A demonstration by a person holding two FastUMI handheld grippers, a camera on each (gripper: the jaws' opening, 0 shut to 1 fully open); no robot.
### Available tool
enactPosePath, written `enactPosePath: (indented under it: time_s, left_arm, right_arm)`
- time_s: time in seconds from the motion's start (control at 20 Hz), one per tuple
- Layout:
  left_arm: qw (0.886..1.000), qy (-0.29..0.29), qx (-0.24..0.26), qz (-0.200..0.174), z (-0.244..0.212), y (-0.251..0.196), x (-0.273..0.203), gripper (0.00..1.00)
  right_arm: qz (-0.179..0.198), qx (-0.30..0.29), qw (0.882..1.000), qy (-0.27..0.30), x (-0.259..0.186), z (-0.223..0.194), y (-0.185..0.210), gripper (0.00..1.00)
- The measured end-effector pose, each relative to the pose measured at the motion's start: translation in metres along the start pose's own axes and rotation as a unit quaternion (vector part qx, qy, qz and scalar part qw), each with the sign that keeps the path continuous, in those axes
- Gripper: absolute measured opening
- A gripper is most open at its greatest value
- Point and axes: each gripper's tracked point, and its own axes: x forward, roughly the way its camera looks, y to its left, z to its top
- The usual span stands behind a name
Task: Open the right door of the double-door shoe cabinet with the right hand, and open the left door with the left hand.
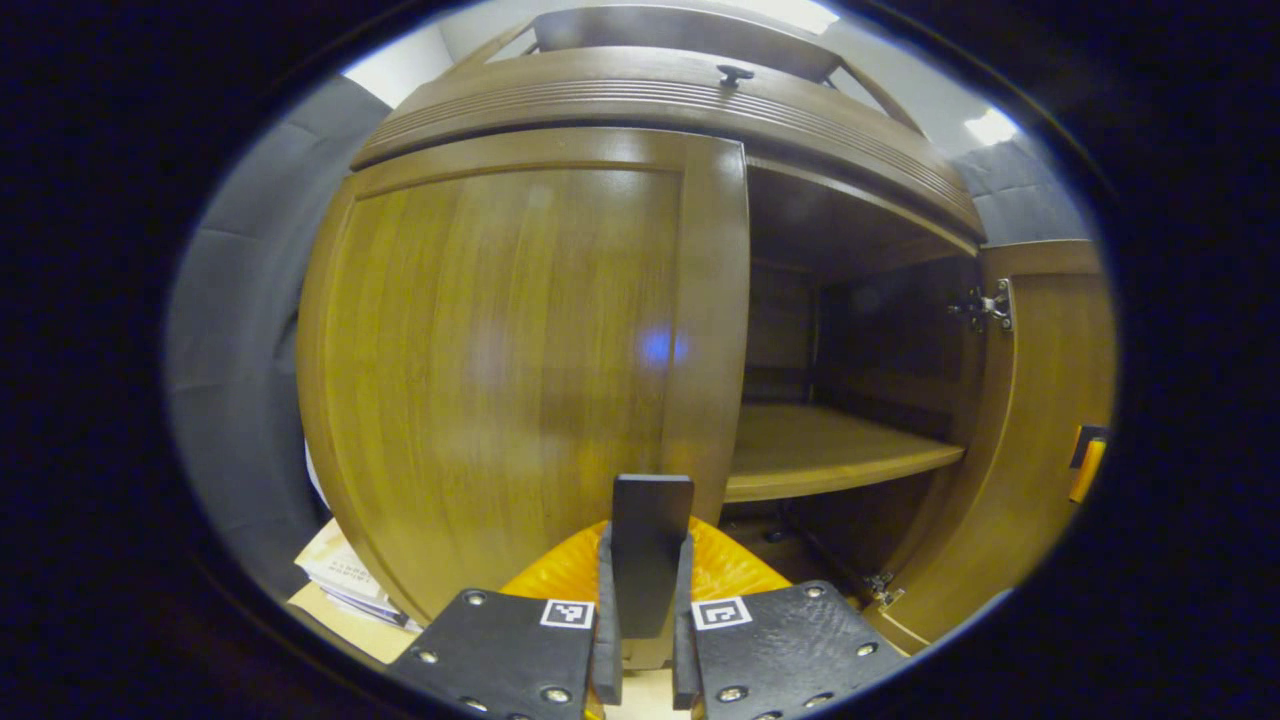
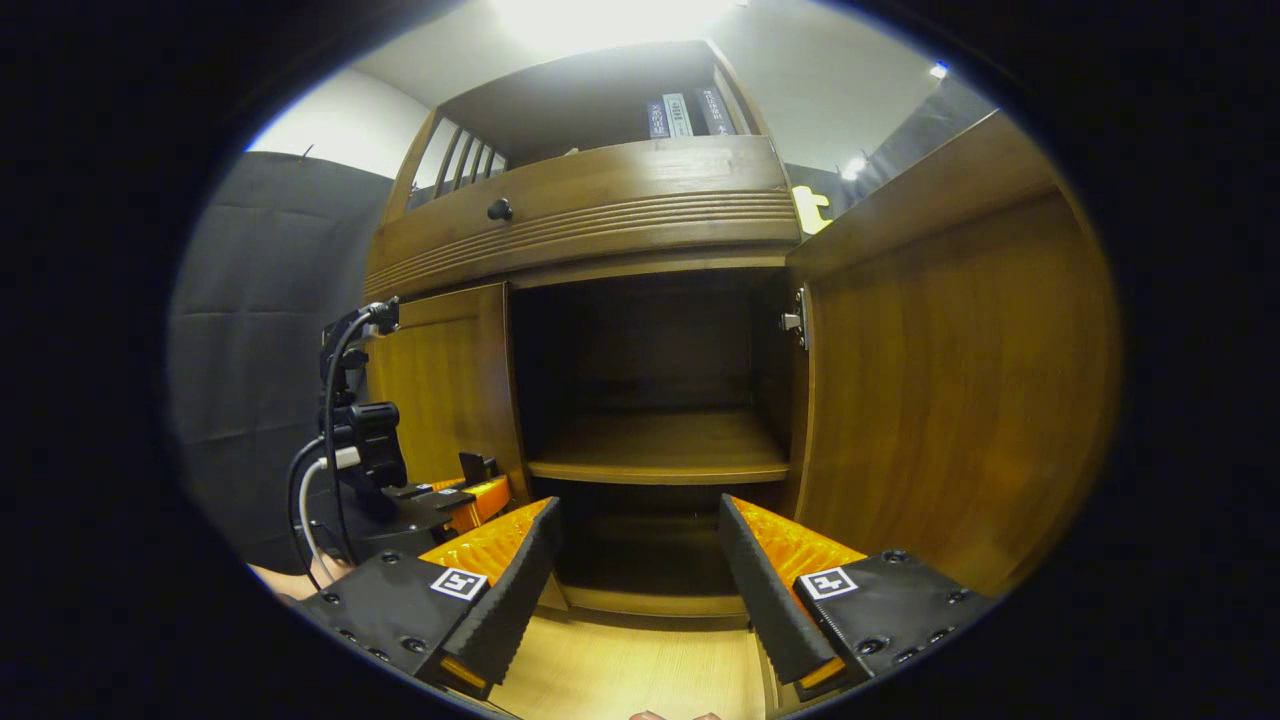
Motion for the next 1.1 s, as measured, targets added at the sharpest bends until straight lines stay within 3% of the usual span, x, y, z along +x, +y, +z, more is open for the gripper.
enactPosePath:
  time_s: [0.6,1.1]
  left_arm:
    - [1.0,0.006,0.005,-0.019,-0.005,0.016,-0.077,0.24]
    - [0.999,-0.013,0.011,-0.044,-0.007,0.048,-0.141,0.19]
  right_arm:
    - [-0.009,-0.005,1.0,0.006,-0.024,-0.007,0.023,0.98]
    - [-0.043,-0.007,0.999,0.01,-0.058,-0.026,0.035,0.95]
